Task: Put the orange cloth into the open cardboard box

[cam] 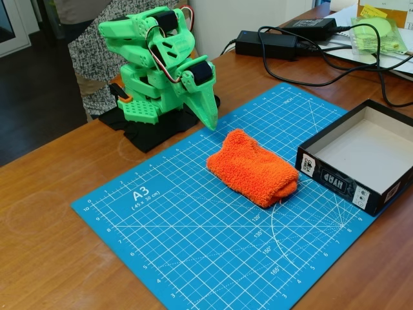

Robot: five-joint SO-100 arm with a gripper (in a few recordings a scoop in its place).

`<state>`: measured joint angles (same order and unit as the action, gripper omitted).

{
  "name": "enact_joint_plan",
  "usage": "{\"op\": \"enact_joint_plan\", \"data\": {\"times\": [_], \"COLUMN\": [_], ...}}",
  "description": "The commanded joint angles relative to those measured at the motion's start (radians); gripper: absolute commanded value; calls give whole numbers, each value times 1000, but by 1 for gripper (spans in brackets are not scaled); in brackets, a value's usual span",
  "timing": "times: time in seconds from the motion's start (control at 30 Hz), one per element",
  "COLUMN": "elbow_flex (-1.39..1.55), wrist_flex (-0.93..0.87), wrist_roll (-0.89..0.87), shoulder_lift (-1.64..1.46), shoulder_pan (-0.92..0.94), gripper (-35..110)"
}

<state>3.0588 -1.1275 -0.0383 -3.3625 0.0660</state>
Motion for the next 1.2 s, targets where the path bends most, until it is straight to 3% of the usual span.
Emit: {"op": "enact_joint_plan", "data": {"times": [0.0,0.8,1.0,1.17], "elbow_flex": [12,12,0,-209], "wrist_flex": [-3,-3,21,32], "wrist_roll": [-21,-21,46,46], "shoulder_lift": [-14,-14,-14,123], "shoulder_pan": [25,25,-8,31], "gripper": [0,0,17,27]}}
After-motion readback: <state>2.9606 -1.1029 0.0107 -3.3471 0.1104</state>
